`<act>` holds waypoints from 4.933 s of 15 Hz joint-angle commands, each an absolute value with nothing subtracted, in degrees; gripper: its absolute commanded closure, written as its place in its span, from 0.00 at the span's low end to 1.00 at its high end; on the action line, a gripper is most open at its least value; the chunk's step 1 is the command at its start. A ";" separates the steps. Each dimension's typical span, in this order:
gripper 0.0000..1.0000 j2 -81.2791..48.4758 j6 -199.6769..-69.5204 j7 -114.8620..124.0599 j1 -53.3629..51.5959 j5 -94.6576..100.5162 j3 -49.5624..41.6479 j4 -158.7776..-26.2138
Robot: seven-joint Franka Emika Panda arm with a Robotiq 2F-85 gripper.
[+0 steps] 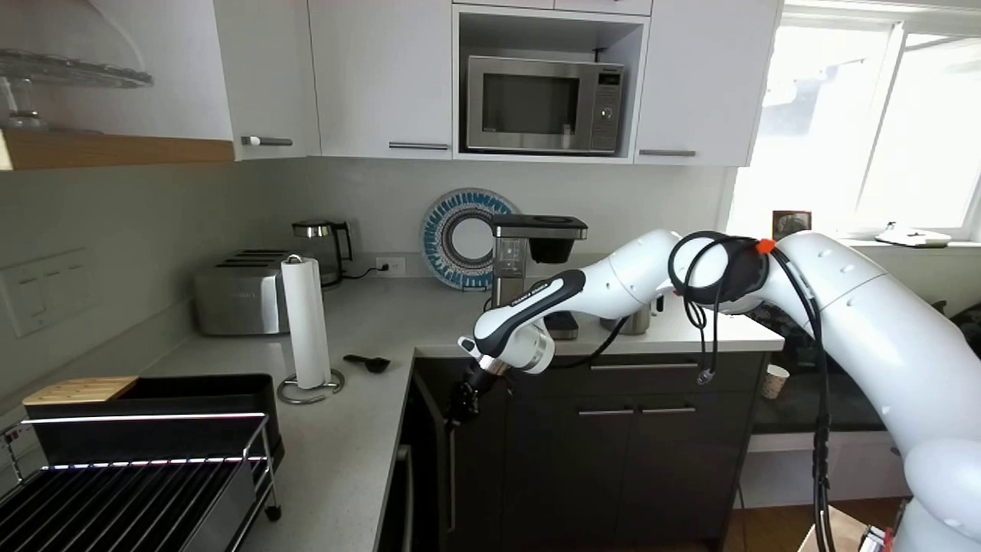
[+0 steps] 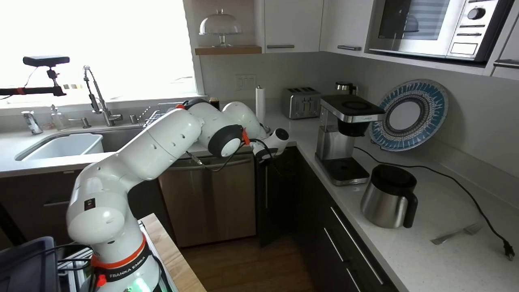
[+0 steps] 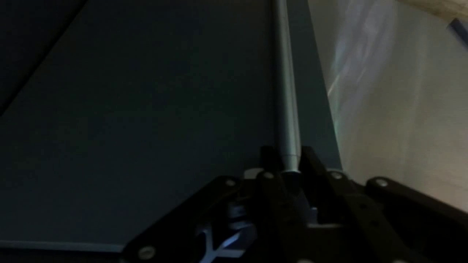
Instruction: Open the corner cabinet door
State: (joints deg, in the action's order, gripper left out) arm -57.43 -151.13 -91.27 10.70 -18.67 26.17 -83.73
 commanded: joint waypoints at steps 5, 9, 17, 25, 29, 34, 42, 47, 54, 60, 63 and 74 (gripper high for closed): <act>0.95 -45.83 -147.12 -103.05 16.07 -17.63 28.07 -102.14; 0.95 -40.78 -147.70 -105.07 16.55 -18.17 27.24 -109.74; 0.95 -28.24 -146.05 -109.08 17.42 -17.50 22.72 -125.81; 0.95 -20.24 -142.17 -112.98 8.47 1.53 6.05 -132.67; 0.95 -18.77 -142.70 -114.18 5.88 12.08 0.24 -134.35; 0.79 -21.77 -146.40 -120.69 6.57 13.26 1.03 -134.07; 0.79 -21.31 -146.86 -121.42 6.60 14.01 0.20 -134.96; 0.95 -21.42 -152.44 -124.27 6.41 20.86 -3.52 -135.94; 0.95 -22.43 -159.00 -133.99 10.05 25.67 -7.41 -136.27; 0.95 -23.65 -164.59 -141.42 12.69 25.84 -10.62 -135.47; 0.61 -24.09 -166.33 -144.66 14.05 24.80 -11.28 -135.17; 0.00 -18.88 -168.36 -142.30 14.85 23.97 -15.77 -135.59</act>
